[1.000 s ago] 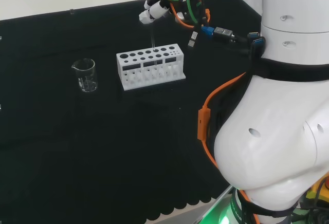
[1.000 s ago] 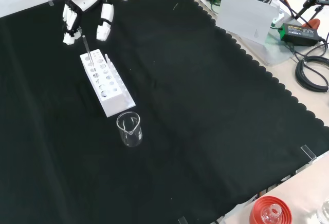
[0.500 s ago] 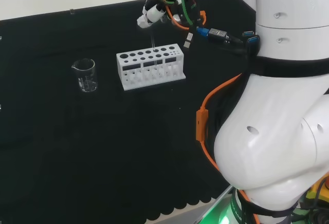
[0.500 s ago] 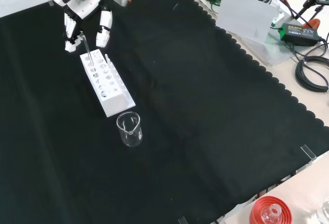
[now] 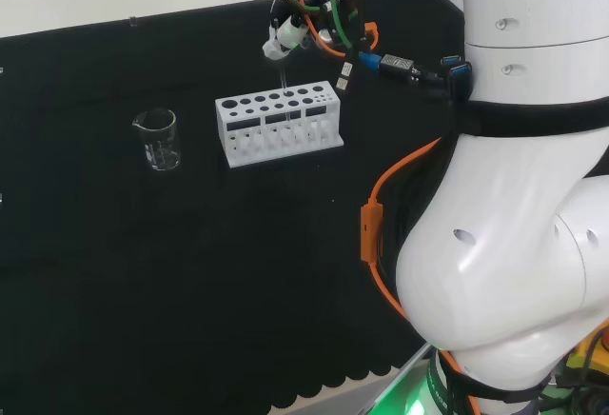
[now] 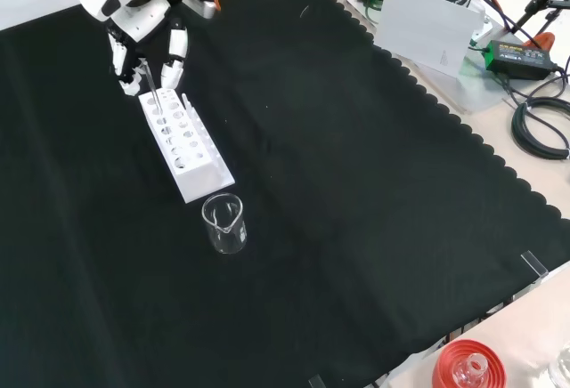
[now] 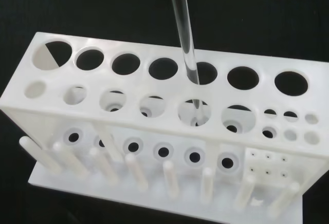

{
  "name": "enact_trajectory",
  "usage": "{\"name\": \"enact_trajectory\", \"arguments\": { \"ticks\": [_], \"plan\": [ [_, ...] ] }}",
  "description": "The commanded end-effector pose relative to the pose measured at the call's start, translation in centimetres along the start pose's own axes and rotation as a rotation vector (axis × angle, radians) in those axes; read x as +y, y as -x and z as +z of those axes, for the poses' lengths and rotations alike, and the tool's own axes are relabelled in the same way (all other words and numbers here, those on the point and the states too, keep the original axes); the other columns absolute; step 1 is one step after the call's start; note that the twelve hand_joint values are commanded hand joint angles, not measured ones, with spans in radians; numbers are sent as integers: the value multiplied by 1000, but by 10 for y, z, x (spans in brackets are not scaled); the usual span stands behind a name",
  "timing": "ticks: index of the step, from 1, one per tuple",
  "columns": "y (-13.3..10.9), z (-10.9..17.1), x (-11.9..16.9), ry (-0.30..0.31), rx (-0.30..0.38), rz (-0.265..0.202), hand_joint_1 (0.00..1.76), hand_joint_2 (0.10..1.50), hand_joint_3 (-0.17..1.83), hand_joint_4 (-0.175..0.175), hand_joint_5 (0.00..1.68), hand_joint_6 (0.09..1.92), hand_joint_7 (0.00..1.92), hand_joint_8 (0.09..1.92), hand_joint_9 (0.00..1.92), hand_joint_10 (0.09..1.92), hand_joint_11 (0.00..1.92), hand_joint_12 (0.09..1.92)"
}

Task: Take the glass rod from the white test tube rack.

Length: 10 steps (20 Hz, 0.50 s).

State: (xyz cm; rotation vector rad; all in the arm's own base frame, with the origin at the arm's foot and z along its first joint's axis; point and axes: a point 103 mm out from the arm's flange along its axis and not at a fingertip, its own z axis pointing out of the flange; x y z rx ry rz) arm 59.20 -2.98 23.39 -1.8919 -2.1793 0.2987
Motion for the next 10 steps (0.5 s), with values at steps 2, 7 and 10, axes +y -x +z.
{"name": "enact_trajectory", "arguments": {
  "ticks": [2, 7, 10],
  "plan": [
    [-2, -1, 3, 12, -11, 0, 894, 833, 344, -142, 759, 656, 868, 729, 1229, 559, 1250, 1045],
    [-6, -3, 7, 18, -16, 1, 954, 802, 402, -163, 792, 645, 897, 729, 1286, 514, 1316, 994],
    [-7, -3, 8, 25, -7, 9, 969, 789, 427, -170, 810, 645, 907, 728, 1306, 499, 1340, 978]
  ]
}}
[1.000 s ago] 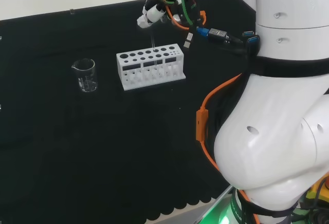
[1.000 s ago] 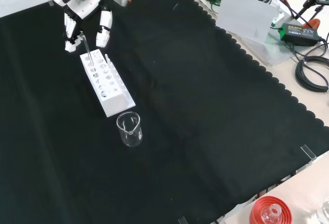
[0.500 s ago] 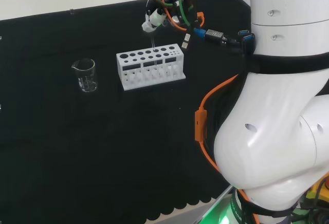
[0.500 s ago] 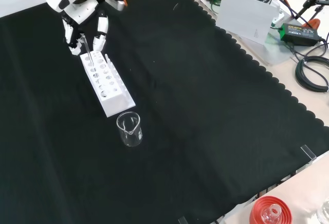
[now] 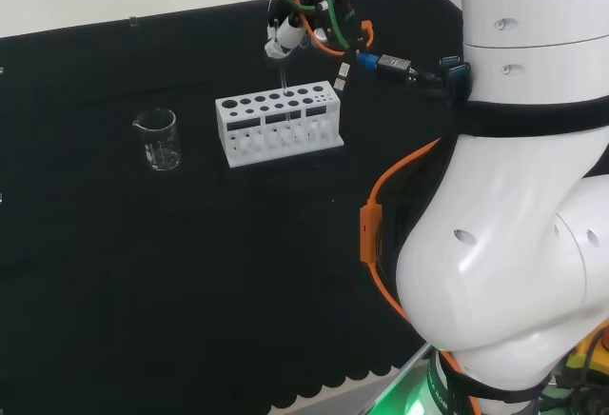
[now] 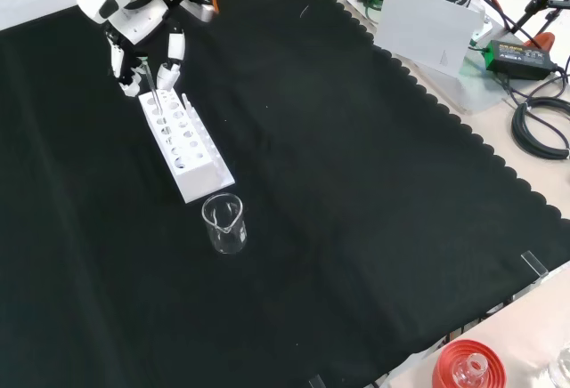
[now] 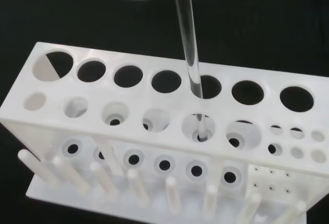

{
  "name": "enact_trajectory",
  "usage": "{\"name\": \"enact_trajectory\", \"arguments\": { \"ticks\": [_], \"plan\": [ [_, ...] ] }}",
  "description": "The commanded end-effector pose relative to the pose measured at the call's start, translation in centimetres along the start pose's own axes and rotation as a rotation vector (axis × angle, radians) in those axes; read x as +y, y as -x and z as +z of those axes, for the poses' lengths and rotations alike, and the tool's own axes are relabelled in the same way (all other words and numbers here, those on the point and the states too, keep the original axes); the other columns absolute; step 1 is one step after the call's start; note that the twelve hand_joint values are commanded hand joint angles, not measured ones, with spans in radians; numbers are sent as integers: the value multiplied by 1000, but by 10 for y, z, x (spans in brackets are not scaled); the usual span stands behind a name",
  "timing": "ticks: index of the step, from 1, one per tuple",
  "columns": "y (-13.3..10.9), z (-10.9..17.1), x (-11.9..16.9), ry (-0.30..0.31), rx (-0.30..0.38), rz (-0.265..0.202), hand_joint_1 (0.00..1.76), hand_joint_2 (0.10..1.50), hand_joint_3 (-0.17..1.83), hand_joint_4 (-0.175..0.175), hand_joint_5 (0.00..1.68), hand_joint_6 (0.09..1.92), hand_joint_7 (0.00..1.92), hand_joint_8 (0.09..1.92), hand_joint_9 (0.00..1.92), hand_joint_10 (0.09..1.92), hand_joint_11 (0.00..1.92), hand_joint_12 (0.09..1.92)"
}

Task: Take the glass rod from the white test tube rack.

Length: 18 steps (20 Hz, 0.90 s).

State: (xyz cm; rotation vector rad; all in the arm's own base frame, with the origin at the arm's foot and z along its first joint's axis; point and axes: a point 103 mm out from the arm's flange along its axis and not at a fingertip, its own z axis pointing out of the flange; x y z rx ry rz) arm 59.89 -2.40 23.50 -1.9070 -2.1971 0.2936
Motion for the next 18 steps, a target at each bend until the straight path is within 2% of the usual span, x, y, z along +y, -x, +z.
{"name": "enact_trajectory", "arguments": {
  "ticks": [1, 5, 8, 10, 12, 18],
  "plan": [
    [-2, 0, 2, 4, 4, 8, 974, 786, 431, -172, 821, 647, 908, 728, 1310, 497, 1347, 976],
    [-3, -1, 2, 5, -6, 13, 998, 767, 470, -175, 880, 629, 916, 731, 1338, 471, 1400, 927],
    [-3, -4, 2, 32, 0, 15, 1043, 753, 500, -175, 950, 605, 981, 717, 1407, 419, 1500, 840],
    [-3, -5, 2, 48, 13, 15, 1131, 896, 287, -175, 1047, 741, 1076, 695, 1471, 367, 1577, 766],
    [-4, -5, 3, 61, 12, 14, 1170, 979, 129, -175, 1107, 755, 1170, 656, 1521, 309, 1624, 707],
    [-6, -5, 4, 74, 3, 19, 1192, 1024, 20, -175, 1152, 718, 1309, 570, 1628, 179, 1697, 598]
  ]
}}
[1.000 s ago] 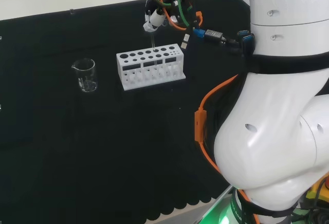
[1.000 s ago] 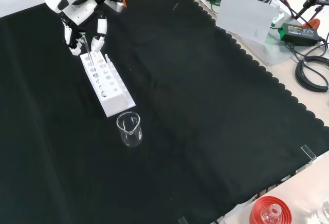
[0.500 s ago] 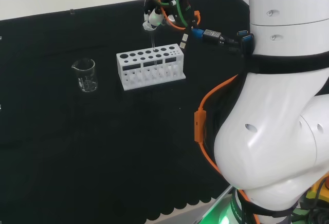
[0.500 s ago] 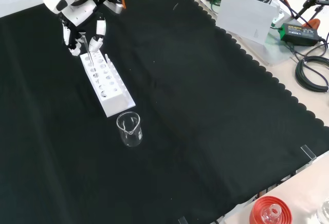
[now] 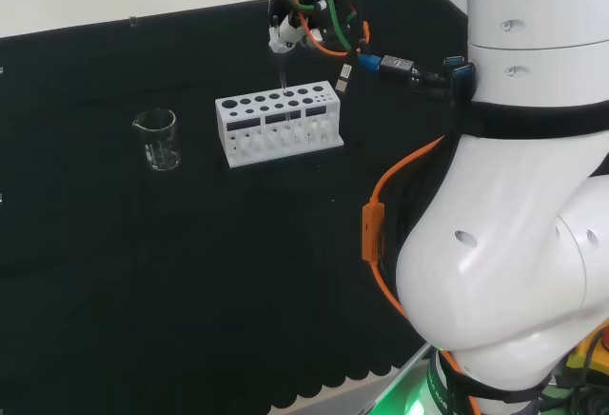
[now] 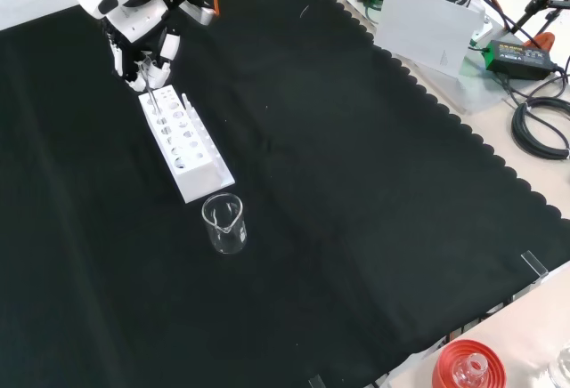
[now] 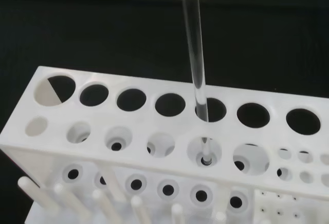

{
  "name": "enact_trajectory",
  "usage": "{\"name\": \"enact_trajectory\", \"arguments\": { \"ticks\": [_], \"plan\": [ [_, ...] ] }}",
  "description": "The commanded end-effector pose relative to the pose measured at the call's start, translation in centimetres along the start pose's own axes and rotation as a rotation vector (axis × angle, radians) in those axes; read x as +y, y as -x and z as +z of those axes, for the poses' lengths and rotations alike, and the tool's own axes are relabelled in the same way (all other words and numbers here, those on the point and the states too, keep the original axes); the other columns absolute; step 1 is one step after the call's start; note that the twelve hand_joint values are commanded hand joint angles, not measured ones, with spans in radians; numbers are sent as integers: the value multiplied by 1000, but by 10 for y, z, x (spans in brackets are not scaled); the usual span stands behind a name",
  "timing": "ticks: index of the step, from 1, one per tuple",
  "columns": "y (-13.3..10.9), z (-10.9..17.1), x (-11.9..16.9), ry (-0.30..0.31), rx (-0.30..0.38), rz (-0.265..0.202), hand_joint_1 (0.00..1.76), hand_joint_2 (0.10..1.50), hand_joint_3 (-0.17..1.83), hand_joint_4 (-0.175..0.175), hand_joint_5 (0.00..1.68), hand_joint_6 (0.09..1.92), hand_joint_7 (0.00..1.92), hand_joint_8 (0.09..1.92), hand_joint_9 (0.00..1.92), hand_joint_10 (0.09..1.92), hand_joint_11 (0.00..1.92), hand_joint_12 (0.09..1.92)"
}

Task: Take the glass rod from the white test tube rack.

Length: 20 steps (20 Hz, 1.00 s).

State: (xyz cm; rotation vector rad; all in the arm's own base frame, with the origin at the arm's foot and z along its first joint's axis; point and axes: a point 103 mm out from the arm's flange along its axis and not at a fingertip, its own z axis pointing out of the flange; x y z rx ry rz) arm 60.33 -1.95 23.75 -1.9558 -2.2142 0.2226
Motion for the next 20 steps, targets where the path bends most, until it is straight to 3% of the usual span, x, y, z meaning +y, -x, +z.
{"name": "enact_trajectory", "arguments": {
  "ticks": [1, 3, 5, 7, 10, 12, 20],
  "plan": [
    [-3, -1, 1, 13, -4, 3, 1193, 1025, 18, -175, 1152, 719, 1318, 562, 1638, 167, 1704, 586],
    [-3, -2, 0, 27, 9, 6, 1196, 1022, 13, -175, 1169, 692, 1349, 539, 1661, 139, 1707, 555],
    [-4, -3, -1, 38, 2, 13, 1270, 995, -12, -141, 1237, 503, 1408, 436, 1696, 116, 1677, 519],
    [-4, -3, -2, 55, -18, 18, 1312, 1015, -121, -152, 1339, 280, 1495, 286, 1748, 100, 1645, 505],
    [-7, -5, -4, 81, -60, 17, 1327, 1024, -170, -173, 1434, 176, 1494, 190, 1820, 109, 1638, 517],
    [-9, -7, -6, 85, -81, 20, 1333, 1024, -175, -175, 1439, 88, 1508, 264, 1852, 115, 1642, 536],
    [-7, -18, -14, 56, -78, 45, 1333, 1038, -175, -175, 1432, 87, 1445, 477, 1906, 114, 1650, 597]
  ]
}}
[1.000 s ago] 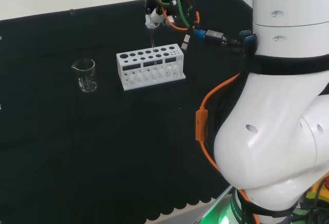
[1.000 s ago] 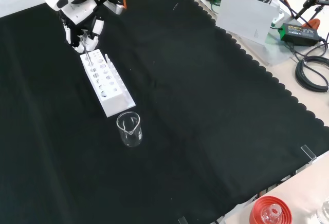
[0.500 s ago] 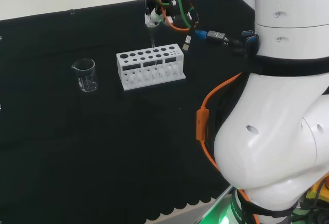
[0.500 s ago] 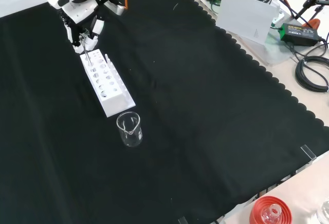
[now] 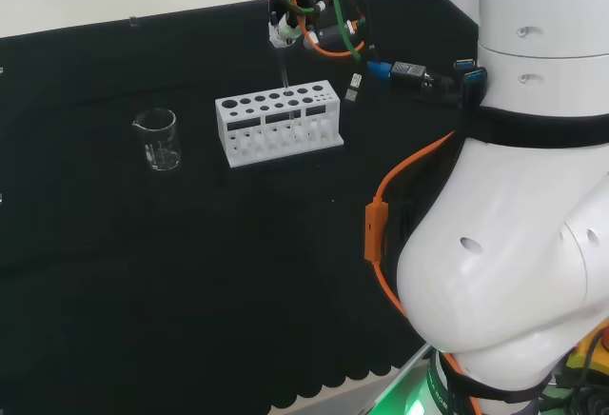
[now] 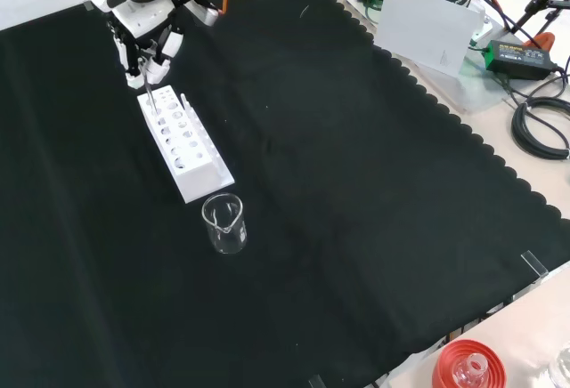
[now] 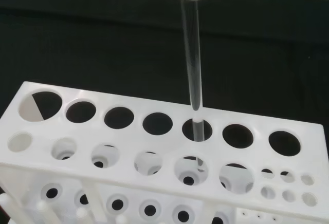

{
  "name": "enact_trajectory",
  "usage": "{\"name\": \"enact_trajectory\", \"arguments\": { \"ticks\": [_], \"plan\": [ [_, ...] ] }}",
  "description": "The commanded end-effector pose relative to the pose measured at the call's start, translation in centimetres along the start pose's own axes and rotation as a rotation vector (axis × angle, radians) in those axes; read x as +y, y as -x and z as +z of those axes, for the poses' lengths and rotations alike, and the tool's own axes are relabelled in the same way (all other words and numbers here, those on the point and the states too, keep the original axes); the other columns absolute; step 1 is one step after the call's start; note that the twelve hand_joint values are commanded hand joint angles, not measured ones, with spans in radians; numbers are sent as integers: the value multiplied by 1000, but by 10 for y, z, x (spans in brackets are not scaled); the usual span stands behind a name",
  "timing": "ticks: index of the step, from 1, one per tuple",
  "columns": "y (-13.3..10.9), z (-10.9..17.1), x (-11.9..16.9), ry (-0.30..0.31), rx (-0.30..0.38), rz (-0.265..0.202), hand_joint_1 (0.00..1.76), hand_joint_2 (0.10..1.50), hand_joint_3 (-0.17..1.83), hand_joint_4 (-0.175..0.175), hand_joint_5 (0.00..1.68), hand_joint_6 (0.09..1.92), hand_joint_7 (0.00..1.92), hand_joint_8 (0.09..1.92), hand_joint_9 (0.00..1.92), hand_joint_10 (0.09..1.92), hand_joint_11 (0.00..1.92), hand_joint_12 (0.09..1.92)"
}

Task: Take the glass rod from the white test tube rack.

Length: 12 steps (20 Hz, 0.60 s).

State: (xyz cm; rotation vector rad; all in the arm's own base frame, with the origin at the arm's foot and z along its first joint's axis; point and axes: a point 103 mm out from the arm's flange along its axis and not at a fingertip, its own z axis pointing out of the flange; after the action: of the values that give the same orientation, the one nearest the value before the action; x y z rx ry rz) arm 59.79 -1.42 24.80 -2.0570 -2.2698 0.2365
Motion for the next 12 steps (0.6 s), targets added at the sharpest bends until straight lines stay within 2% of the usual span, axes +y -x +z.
{"name": "enact_trajectory", "arguments": {
  "ticks": [1, 12],
  "plan": [
    [1, -11, -8, -14, 9, 12, 1333, 1039, -175, -175, 1431, 87, 1440, 487, 1908, 113, 1650, 601],
    [2, -40, -33, 30, -1, 17, 1332, 1043, -175, -175, 1425, 87, 1420, 534, 1920, 115, 1650, 623]
  ]
}}
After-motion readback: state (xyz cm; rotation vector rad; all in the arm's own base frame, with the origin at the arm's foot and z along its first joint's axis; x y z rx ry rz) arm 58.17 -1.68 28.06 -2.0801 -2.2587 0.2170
